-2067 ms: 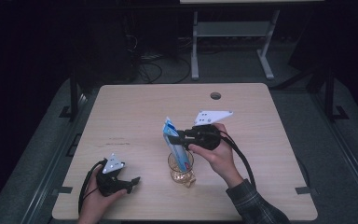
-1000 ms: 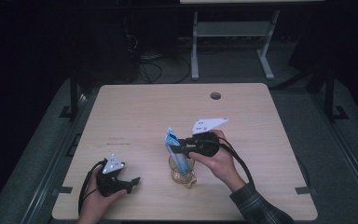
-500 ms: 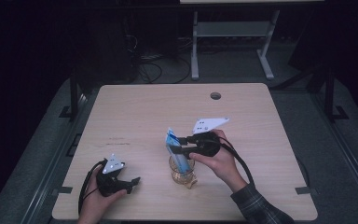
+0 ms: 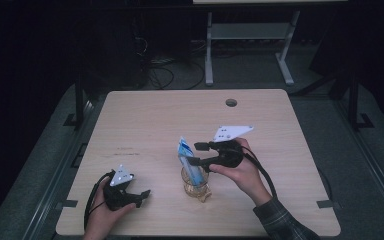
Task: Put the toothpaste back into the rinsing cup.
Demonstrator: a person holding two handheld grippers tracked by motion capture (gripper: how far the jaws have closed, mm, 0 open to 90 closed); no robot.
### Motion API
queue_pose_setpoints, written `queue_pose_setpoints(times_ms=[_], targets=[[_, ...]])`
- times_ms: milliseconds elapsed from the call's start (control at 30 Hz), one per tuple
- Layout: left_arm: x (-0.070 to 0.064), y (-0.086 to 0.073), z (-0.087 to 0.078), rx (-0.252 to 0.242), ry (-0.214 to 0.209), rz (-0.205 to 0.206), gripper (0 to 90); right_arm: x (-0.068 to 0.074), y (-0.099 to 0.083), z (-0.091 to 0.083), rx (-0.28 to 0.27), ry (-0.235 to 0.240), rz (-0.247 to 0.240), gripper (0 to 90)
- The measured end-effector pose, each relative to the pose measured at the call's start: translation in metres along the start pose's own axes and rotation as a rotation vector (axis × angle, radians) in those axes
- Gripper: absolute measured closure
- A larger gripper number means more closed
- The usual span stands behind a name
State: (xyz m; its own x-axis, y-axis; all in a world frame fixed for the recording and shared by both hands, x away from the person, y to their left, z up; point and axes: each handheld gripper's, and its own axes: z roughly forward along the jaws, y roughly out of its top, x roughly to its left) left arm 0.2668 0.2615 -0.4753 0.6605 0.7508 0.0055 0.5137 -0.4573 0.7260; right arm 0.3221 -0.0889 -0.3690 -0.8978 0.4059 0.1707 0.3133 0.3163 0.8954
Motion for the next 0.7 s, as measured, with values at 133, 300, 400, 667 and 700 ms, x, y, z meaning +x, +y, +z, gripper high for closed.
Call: queue_pose_setpoints(times_ms=[133,300,400,667,700], targets=[[0.000,0.000,0.000,0.000,0.000,0.000,13.2,-0.004,-0.003,-0.010,-0.010,-0.015,0.007,40.7],[0.000,0.000,0.000,0.000,0.000,-0.001,13.2,-0.009,-0.007,-0.021,-0.009,-0.040,0.013,39.6],[0.000,0.000,0.000,0.001,-0.001,0.000,13.2,-0.010,-0.008,-0.028,-0.016,-0.062,0.016,39.1],[0.000,0.000,0.000,0.000,-0.002,0.000,13.2,-0.015,-0.012,-0.044,-0.019,-0.115,0.025,37.6],[0.000,0.000,0.000,0.000,-0.002,0.000,13.2,-0.016,-0.014,-0.046,-0.023,-0.121,0.028,37.5]])
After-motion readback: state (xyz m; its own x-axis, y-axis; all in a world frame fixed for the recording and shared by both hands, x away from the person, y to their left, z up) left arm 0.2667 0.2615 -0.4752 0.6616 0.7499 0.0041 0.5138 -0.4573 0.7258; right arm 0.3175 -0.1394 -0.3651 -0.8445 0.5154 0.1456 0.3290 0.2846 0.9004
